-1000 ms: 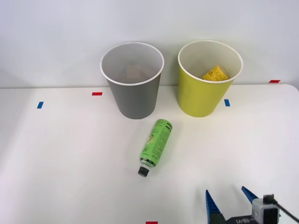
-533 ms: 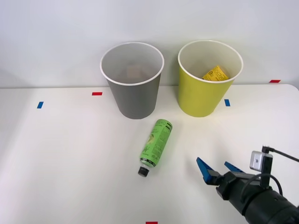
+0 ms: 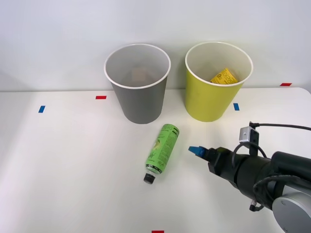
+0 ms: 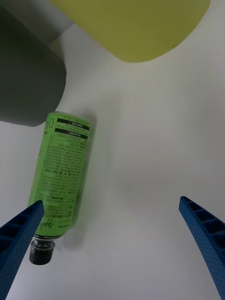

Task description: Put cans in the gray bin, plastic bottles in the light green bin

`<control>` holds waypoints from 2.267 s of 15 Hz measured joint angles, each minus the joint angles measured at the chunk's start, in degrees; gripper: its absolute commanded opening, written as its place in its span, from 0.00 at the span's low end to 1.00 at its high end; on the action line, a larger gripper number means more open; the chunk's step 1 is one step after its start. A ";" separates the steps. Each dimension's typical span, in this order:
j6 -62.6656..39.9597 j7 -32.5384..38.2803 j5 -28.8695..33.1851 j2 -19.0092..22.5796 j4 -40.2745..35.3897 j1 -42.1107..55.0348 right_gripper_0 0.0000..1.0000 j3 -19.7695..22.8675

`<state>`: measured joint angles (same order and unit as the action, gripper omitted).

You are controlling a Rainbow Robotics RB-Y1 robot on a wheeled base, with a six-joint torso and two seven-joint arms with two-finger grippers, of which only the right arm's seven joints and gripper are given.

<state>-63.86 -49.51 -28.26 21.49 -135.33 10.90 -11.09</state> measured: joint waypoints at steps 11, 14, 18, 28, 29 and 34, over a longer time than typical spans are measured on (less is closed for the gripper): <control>-11.75 26.44 8.75 -0.99 11.80 -22.22 1.00 -13.06; -11.75 26.42 8.76 -1.99 14.93 -24.11 1.00 -13.15; -11.75 25.70 12.29 -6.36 19.60 -25.60 1.00 -13.16; -11.90 25.06 20.80 -14.30 29.31 -30.58 1.00 -13.15; -11.96 24.89 22.38 -15.27 30.41 -30.54 1.00 -13.12; -11.97 23.81 26.75 -18.20 33.51 -30.61 1.00 -12.64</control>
<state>-75.83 -25.70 -1.51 3.29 -101.82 -19.70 -23.74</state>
